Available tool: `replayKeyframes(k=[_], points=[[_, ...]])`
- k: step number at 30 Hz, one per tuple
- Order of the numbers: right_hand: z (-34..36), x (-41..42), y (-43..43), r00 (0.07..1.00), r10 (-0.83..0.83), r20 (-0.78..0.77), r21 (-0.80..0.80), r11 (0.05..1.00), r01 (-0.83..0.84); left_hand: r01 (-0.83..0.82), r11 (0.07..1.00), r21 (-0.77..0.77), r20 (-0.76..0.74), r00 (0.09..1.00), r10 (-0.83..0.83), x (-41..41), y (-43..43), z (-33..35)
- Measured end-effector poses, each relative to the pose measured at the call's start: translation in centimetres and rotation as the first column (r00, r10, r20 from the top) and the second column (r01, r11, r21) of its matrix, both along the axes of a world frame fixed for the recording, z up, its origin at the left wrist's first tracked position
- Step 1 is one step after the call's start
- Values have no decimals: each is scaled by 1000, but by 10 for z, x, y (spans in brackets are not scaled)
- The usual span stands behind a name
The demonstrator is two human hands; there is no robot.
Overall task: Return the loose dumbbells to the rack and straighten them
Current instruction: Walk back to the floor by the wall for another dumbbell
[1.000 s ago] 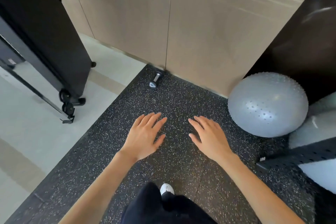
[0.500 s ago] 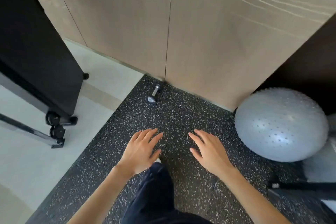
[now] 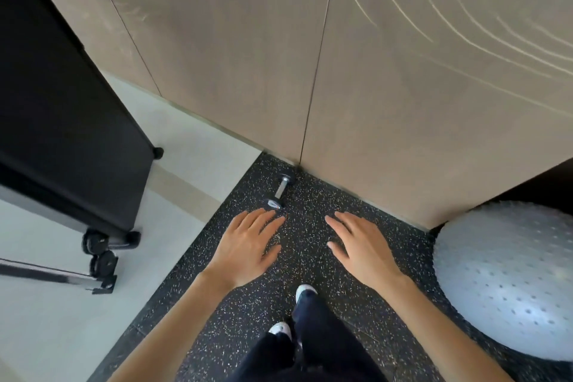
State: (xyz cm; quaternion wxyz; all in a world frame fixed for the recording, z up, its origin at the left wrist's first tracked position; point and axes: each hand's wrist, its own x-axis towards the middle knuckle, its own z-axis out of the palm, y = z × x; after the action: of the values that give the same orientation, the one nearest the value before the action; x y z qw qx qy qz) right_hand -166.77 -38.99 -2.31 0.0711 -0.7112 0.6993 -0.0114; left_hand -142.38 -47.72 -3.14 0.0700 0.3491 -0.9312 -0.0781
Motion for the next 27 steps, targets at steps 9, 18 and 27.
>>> replayKeyframes(k=[9,18,27], points=[[-39,-41,-131,997,76,30,64,995,-78,-79,995,64,63,995,75,-28,-107,-40],[-52,-102,-325,988,129,86,39,990,-133,-109,994,3,51,993,109,-87,-286,-62],[-203,-110,-417,967,140,212,158,972,-176,-28,997,73,53,998,24,-110,-384,-206]])
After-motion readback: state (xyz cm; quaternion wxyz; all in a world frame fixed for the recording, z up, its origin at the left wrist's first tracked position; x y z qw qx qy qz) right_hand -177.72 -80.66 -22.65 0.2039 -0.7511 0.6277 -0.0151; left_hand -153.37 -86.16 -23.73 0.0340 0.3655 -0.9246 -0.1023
